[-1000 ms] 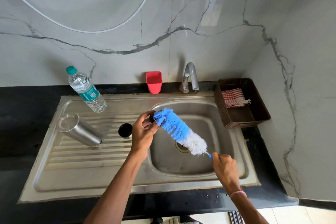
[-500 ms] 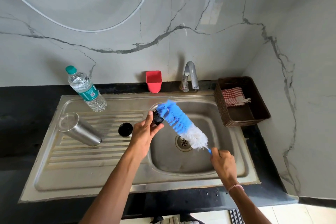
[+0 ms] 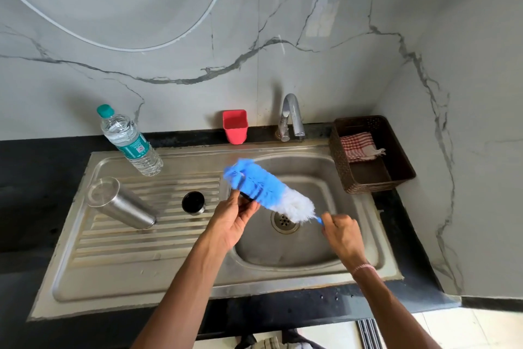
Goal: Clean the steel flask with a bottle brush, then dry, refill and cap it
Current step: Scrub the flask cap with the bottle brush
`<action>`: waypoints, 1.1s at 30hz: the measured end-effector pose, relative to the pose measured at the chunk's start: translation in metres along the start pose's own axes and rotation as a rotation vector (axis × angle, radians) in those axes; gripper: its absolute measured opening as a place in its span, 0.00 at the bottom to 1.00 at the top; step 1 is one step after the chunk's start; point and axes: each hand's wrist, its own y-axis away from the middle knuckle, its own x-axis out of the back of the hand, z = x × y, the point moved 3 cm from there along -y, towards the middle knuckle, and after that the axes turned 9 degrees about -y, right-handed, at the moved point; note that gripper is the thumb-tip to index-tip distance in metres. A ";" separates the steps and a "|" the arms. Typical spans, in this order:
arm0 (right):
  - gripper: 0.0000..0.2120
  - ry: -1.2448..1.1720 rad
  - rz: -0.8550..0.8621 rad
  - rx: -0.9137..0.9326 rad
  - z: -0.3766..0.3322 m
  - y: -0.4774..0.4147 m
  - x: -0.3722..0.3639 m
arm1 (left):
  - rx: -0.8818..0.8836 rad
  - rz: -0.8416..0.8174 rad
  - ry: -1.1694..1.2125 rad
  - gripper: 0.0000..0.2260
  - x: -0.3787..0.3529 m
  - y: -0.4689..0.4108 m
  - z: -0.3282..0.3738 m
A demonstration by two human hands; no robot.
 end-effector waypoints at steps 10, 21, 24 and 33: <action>0.16 0.086 -0.080 0.049 0.023 -0.002 0.025 | 0.013 -0.035 0.048 0.29 0.018 -0.006 0.025; 0.20 -0.072 -0.099 0.095 -0.002 -0.032 0.007 | 0.087 -0.130 0.056 0.28 0.000 0.006 0.015; 0.26 -0.083 -0.110 0.094 0.016 -0.026 0.011 | 0.064 -0.117 0.058 0.27 0.005 0.008 0.016; 0.21 -0.082 0.031 -0.060 -0.033 -0.004 0.008 | -0.093 -0.041 0.056 0.28 0.008 0.005 0.026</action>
